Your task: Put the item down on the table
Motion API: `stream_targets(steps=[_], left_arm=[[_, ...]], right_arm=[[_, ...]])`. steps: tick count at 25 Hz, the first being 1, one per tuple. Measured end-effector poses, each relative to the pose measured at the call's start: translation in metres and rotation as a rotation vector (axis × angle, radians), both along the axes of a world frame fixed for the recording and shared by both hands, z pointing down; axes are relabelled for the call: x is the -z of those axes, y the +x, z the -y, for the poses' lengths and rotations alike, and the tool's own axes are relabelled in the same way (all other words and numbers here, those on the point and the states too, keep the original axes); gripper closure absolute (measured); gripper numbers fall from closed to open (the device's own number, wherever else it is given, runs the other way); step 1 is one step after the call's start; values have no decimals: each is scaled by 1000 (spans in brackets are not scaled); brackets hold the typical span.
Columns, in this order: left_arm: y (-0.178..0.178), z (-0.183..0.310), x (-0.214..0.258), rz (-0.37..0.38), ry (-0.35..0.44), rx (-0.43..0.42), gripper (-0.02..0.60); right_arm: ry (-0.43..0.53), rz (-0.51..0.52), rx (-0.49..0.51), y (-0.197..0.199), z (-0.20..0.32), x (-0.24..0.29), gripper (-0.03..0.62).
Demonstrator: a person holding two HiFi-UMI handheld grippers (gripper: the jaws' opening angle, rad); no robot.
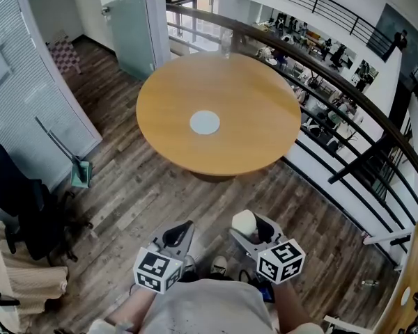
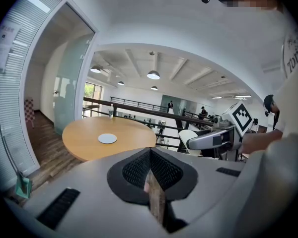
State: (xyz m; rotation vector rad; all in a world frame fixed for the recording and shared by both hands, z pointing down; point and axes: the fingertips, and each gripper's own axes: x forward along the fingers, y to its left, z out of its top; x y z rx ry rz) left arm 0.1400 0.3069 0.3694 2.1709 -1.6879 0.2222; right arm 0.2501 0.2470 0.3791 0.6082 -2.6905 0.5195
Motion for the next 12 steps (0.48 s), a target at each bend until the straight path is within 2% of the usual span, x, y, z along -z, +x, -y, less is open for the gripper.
stream_targets(steps=[12], left_arm=[[-32, -12, 1, -16, 22, -30, 560]], right_arm=[[21, -17, -47, -27, -8, 4, 261]])
